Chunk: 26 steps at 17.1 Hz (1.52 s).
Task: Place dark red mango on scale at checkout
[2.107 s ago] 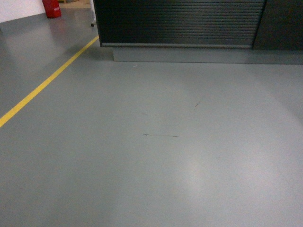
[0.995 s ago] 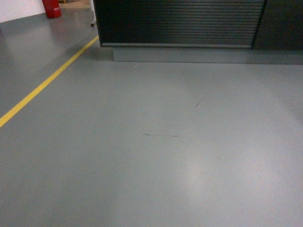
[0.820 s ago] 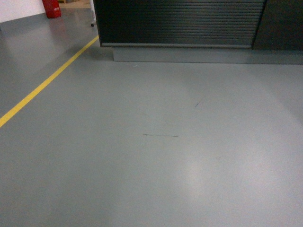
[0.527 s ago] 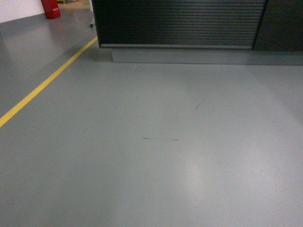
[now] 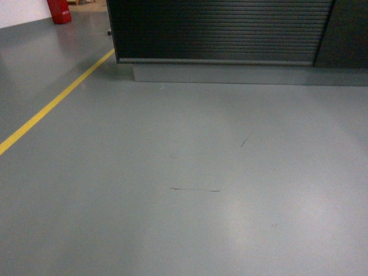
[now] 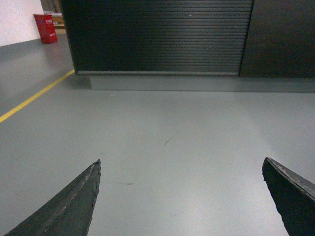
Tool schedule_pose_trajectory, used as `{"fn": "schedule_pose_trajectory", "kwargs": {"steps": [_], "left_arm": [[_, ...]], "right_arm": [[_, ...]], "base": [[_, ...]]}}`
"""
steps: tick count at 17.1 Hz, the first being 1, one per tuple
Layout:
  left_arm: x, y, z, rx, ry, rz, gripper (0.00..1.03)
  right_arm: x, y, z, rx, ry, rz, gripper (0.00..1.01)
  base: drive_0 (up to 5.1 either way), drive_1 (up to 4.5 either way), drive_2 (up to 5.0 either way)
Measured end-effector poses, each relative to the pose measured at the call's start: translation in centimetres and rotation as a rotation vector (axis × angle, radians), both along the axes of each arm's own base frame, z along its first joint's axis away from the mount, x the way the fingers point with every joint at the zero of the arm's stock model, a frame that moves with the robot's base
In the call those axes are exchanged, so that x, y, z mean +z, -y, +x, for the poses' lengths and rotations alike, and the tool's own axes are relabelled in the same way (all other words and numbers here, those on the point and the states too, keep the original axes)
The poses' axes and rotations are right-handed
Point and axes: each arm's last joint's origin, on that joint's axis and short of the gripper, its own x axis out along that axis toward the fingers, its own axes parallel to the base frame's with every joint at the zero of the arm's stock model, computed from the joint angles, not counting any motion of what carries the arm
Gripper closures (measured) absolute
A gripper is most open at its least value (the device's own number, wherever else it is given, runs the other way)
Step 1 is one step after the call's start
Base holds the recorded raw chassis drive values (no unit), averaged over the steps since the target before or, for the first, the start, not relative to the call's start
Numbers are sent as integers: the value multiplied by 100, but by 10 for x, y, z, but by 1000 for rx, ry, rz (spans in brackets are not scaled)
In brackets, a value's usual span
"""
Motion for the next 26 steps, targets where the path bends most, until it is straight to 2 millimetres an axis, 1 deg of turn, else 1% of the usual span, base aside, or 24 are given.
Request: {"fn": "schedule_pose_trajectory", "kwargs": {"steps": [26], "left_arm": [[0, 0, 0, 0, 1, 0, 5]], "right_arm": [[0, 0, 0, 0, 2, 0, 3]], "base": [[-3, 414, -419]]}}
